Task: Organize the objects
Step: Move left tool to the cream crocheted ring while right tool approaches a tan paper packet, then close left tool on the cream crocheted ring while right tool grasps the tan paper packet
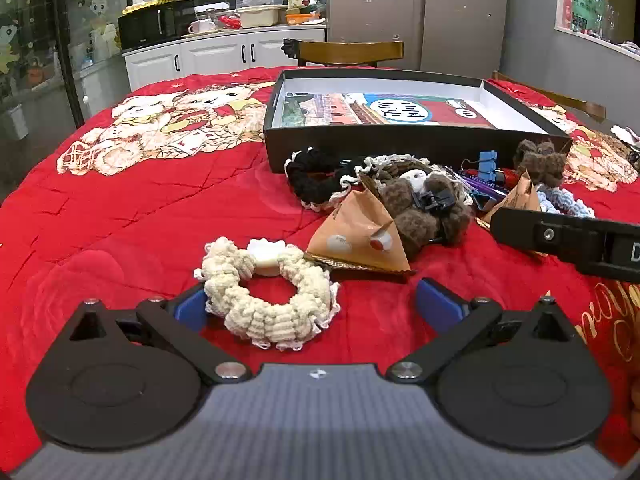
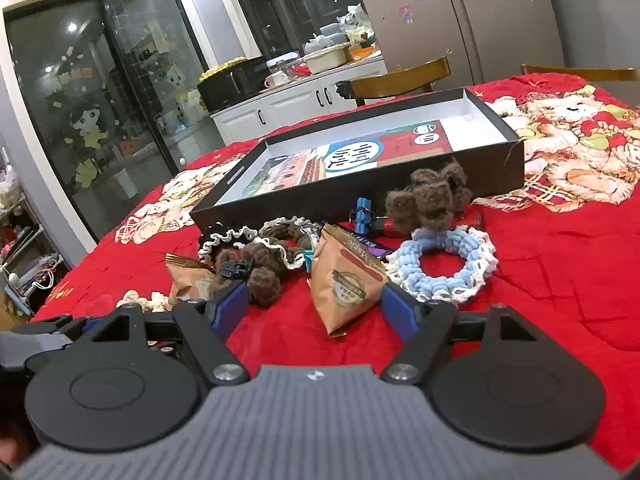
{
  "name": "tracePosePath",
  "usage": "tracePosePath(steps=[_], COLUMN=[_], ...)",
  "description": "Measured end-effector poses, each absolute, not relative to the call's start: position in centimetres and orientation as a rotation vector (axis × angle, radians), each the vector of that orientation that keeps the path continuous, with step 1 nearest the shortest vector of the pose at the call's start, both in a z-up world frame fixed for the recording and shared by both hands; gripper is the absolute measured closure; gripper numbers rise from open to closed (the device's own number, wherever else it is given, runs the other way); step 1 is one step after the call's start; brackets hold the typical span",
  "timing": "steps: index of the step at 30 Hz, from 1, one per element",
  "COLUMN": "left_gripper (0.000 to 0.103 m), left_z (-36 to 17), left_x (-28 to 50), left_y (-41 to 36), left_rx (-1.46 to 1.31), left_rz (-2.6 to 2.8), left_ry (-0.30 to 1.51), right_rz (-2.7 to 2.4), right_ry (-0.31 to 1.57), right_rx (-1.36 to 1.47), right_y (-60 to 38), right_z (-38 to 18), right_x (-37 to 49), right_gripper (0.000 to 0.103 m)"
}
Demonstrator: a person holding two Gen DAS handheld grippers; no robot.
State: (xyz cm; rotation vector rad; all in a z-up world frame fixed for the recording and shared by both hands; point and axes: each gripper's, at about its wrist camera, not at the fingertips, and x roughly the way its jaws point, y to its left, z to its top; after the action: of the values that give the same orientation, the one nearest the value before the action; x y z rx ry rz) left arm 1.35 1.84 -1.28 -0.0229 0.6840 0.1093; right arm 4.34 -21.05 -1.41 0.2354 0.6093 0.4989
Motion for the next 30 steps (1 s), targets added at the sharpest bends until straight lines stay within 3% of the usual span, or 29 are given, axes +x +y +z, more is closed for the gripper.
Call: tracePosePath(steps=[8, 10, 14, 15, 21, 23, 30], left_gripper=[0.003, 0.021, 0.045, 0.056, 0.086, 0.088, 0.088], left_z=[-1.1, -0.9, -0.6, -0.6, -0.4, -0.4, -0.4], left_x=[1.2, 0.8, 0.4, 0.3, 0.2, 0.2, 0.0], left_y=[2.3, 2.2, 1.9, 1.8, 2.3, 2.5, 2.7], left_rx=[-0.043, -0.037, -0.027, -0.024, -0.058, -0.066, -0.086], left_rz=[0.098, 0.117, 0.084, 0.096, 0.12, 0.128, 0.132], left_ry=[0.682, 0.653, 0.628, 0.625, 0.624, 0.625, 0.628], right_rz=[0.509, 0.51, 0.501, 0.498, 0.486, 0.479, 0.444], right_ry=[0.606, 0.598, 0.594, 0.596, 0.594, 0.602, 0.636], right_rx=[0.236, 0.235, 0.245, 0.251, 0.281, 0.281, 0.272], right_y=[-20.9, -20.9, -20.9, -21.0, -21.3, -21.3, -21.1], right_z=[-1.4, -1.3, -1.3, -1.3, -1.5, -1.5, -1.9], right_x=[4.4, 4.3, 4.4, 4.4, 4.7, 4.8, 5.3], right_gripper=[0.019, 0.019, 0.019, 0.02, 0.025, 0.036, 0.06])
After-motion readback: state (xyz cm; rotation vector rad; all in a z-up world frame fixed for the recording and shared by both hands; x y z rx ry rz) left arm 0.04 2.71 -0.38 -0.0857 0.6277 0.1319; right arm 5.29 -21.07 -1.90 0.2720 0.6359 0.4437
